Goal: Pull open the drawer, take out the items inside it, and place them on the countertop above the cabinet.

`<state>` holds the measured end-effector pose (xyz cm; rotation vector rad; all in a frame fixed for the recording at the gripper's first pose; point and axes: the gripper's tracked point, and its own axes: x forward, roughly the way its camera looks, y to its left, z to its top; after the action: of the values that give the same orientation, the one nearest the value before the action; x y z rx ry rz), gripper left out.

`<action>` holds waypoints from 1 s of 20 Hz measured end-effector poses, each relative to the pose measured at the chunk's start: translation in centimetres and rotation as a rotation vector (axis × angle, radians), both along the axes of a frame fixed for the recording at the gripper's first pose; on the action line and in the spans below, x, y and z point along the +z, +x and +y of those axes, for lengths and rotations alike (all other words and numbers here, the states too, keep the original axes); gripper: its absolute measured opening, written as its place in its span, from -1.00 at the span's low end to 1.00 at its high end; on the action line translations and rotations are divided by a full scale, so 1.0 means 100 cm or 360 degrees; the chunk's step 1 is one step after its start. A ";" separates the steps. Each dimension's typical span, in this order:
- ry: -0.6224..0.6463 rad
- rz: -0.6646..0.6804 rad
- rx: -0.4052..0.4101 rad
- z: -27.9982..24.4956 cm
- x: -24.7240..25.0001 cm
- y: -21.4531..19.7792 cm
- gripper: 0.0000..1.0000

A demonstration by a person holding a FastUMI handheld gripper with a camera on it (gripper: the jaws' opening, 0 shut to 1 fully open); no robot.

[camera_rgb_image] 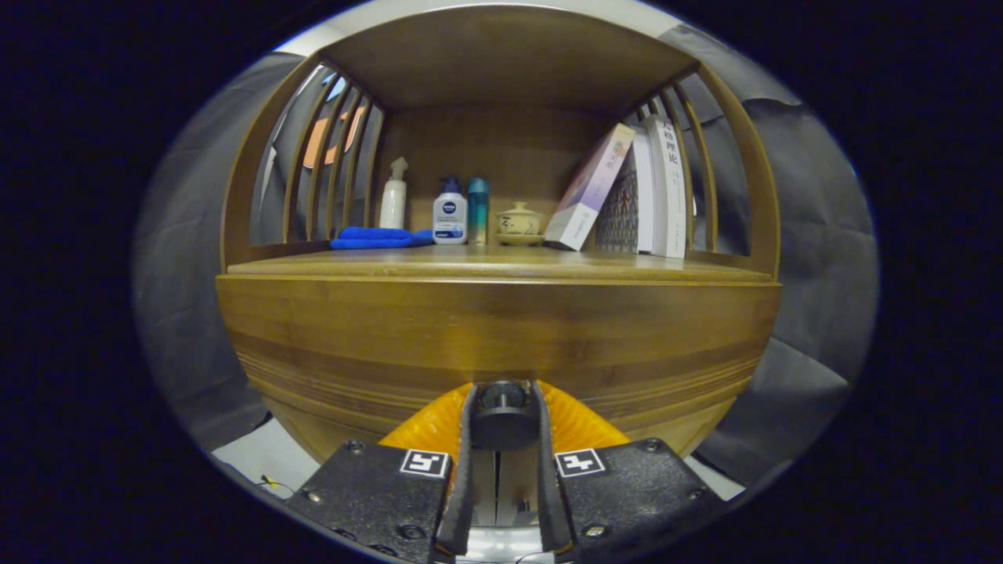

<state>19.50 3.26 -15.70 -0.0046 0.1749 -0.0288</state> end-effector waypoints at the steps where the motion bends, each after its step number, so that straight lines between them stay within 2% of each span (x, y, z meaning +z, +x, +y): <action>1: -0.0007 0.0006 0.0001 -0.001 -0.001 -0.005 -0.28; 20: 0.0024 0.0051 0.0006 -0.009 -0.012 -0.142 -0.29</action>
<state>5.30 2.39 -16.91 0.0097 0.2071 -0.0235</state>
